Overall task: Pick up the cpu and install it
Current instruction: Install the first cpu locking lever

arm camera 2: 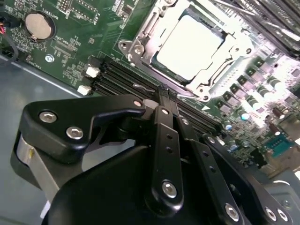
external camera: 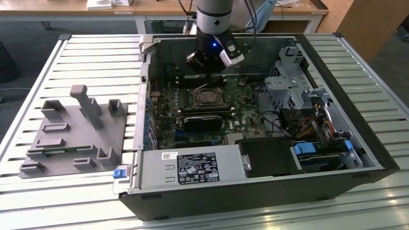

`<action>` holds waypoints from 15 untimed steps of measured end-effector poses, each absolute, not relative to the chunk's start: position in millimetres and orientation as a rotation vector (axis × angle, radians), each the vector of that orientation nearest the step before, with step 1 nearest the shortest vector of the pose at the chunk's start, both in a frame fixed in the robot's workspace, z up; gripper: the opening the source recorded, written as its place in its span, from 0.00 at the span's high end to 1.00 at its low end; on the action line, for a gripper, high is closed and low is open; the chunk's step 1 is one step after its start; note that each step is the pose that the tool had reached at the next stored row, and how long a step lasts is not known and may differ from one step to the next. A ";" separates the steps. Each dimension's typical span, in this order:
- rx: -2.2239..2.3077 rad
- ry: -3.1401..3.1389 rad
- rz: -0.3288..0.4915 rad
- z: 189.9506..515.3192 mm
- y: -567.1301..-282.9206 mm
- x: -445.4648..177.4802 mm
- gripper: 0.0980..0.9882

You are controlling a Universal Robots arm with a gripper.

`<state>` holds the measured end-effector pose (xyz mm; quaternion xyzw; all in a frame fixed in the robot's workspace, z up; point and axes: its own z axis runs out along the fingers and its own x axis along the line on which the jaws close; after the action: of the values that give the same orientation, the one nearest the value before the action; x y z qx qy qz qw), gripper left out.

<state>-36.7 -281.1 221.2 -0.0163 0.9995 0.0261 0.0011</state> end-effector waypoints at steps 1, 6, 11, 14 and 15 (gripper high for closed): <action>-0.051 3.140 0.082 220.3 -279.8 -35.7 0.99; -0.051 3.147 0.082 215.1 -278.0 -31.6 0.99; -0.050 3.149 0.082 213.6 -278.0 -25.5 0.99; -0.049 3.149 0.083 212.6 -278.0 -23.2 0.99; -0.049 3.149 0.082 212.2 -278.1 -22.6 0.99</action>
<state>-22.6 -278.1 212.2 -0.0154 0.9995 0.0262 -0.0044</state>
